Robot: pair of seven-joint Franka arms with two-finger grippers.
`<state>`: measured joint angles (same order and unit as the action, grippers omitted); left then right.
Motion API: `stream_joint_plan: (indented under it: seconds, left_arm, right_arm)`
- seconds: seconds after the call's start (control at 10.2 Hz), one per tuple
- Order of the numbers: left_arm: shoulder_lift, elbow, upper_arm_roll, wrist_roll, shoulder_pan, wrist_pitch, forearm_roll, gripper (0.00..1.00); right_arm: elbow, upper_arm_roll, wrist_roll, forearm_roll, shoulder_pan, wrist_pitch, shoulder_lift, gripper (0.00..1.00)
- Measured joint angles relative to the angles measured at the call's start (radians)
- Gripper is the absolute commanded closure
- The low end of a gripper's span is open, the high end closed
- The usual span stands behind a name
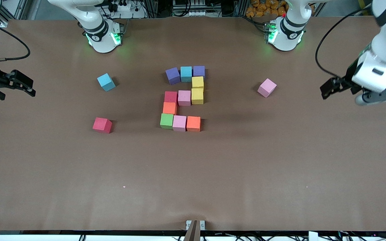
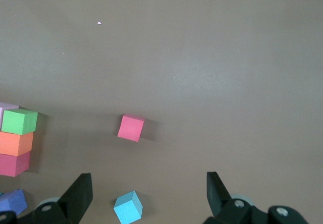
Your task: Form number 2 with 11 blocks
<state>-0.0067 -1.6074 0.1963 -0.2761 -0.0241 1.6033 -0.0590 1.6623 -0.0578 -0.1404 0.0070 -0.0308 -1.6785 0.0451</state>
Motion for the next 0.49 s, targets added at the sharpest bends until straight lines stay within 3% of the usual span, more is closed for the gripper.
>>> stream_joint_plan:
  seconds: [0.29,0.49]
  left_arm:
    - [-0.003,0.083,-0.006,0.118,-0.005,-0.05,0.029,0.0]
    - [-0.002,0.09,-0.011,0.127,-0.006,-0.053,0.03,0.0]
  right_arm:
    - [0.002,0.001,0.008,0.0,0.001,0.004,0.0,0.0]
    - [0.001,0.001,0.011,0.0,0.002,0.013,0.002,0.0]
